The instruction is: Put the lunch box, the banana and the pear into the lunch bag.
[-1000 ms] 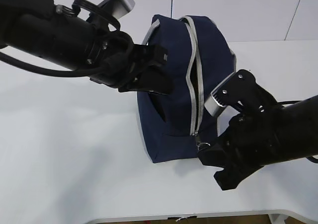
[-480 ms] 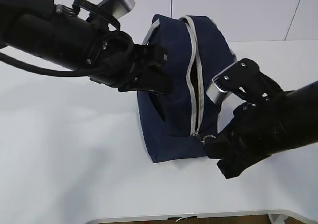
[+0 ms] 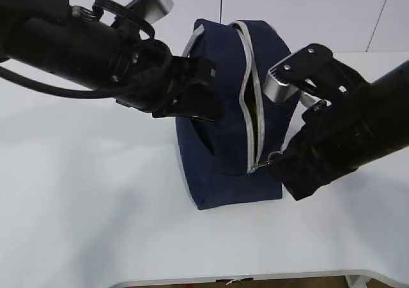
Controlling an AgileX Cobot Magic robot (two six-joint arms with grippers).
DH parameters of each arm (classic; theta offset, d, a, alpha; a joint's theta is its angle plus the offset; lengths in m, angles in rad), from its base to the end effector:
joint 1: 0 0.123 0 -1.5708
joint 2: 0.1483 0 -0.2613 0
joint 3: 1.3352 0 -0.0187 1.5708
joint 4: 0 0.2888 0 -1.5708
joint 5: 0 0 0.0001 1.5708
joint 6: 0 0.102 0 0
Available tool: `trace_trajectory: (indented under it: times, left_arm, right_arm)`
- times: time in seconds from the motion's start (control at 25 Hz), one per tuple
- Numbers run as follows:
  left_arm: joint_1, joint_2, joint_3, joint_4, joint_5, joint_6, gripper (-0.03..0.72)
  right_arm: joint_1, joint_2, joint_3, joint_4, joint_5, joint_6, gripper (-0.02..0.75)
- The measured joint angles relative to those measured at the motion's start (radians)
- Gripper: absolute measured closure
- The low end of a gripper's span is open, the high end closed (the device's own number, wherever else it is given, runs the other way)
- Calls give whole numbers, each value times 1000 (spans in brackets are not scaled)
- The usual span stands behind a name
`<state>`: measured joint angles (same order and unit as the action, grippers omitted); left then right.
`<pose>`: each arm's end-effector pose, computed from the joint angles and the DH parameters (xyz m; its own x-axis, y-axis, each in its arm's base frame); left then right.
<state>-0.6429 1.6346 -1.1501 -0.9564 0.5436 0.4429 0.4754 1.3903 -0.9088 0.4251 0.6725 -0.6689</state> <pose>0.2920 -0.2727 0.2221 -0.8220 0.1350 -0.5532 0.4924 0.6564 -0.5716 0.2696 0.1683 0.2064 -0.5367 -0.6270 -0.5646 -0.7762 0.6293 0.0391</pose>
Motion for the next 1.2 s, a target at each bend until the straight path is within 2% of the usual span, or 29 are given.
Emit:
trace_trajectory:
  times: [0.8, 1.2]
  left_arm:
    - [0, 0, 0, 24, -2, 0, 701]
    - [0, 0, 0, 13, -27, 0, 701]
  right_arm:
    - [0, 3, -209, -22, 139, 177, 720]
    - [0, 10, -326, -115, 207, 350, 720]
